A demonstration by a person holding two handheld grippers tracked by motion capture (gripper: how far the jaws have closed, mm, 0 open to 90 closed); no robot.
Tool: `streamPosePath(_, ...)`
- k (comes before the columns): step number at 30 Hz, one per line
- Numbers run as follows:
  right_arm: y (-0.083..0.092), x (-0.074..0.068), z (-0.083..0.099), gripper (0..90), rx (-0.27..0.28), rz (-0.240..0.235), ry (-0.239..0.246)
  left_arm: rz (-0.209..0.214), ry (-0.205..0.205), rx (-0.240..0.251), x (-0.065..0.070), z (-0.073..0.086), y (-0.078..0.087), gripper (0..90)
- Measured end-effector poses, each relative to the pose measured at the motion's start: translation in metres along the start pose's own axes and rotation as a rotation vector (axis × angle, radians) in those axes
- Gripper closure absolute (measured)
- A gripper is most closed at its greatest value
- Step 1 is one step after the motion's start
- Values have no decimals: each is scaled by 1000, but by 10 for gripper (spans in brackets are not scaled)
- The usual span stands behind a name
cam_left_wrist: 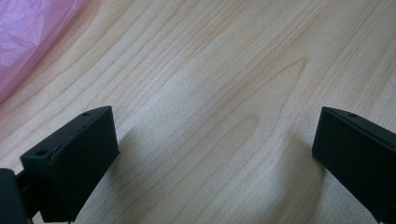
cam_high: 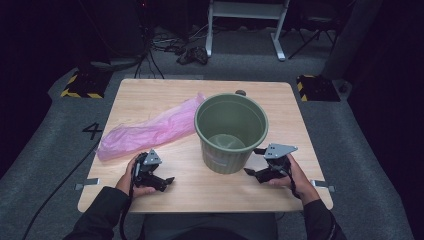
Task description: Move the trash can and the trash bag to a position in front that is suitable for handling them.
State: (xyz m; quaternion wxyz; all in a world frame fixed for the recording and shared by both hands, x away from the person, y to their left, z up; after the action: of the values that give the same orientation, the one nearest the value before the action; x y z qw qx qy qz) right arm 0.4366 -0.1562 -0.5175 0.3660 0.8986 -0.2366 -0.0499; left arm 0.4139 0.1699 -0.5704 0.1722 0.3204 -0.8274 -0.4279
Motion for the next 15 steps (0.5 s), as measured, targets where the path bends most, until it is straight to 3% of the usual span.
streamPosePath(10, -9, -7, -1, 173, -14, -7, 18, -1, 0, 0, 0, 0, 0, 0)
streamPosePath(15, -12, -5, 7, 183, -51, 2, 20, -4, 1, -3, 0, 0, 0, 3)
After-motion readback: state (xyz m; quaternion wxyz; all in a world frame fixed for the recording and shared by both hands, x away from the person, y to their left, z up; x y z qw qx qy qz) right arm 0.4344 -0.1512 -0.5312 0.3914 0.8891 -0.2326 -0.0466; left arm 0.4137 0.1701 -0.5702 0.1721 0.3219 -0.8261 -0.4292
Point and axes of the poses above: each handheld gripper's, and its own axes: y roughly backward along the jaws, z roughly out of its underside, x roughly to its right, the point moved 9 cm from there along -y, roughly forward along the jaws, and after that the axes turned 8 degrees about -x, right-handed, at the moved point
